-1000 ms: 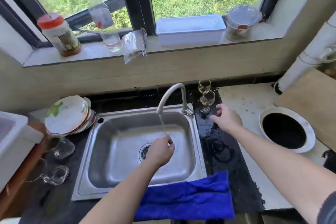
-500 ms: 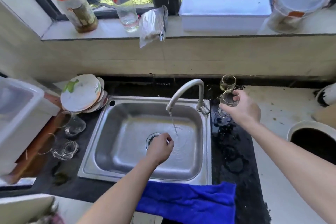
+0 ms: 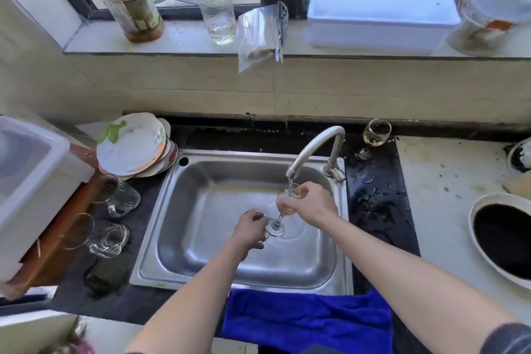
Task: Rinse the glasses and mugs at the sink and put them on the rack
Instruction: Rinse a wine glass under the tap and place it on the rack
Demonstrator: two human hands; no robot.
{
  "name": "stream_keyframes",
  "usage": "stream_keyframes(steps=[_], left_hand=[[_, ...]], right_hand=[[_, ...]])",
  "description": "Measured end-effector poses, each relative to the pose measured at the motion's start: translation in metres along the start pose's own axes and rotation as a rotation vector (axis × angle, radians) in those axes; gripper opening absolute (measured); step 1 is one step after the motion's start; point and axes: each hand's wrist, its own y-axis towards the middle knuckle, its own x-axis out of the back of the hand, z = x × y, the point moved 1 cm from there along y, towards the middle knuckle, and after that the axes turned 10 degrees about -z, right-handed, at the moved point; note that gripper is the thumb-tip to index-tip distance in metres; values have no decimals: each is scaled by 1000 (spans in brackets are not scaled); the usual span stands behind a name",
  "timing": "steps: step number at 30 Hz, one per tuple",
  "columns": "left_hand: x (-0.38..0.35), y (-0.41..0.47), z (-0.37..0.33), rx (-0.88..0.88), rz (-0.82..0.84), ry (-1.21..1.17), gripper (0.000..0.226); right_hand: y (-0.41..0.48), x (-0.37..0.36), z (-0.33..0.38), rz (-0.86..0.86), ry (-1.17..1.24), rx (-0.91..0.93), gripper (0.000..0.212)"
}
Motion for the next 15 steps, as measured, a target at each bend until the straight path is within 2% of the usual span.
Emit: stream_keyframes(steps=[3, 5, 7, 10, 15], left_hand=[[0, 8, 4, 150, 119, -215, 25], [-4, 12, 5, 233, 178, -396, 20], [-7, 16, 5, 268, 162, -524, 15], [-5, 26, 8, 246, 142, -538, 14], [9, 32, 1, 274, 228, -401, 10]], right_hand=[[3, -6, 4, -27, 51, -56, 60], [4, -10, 4, -34, 122, -110, 65], [3, -13, 5, -23, 183, -144, 64], [1, -11, 8, 27, 228, -132, 60], [-1, -1, 17, 203, 362, -27, 52]])
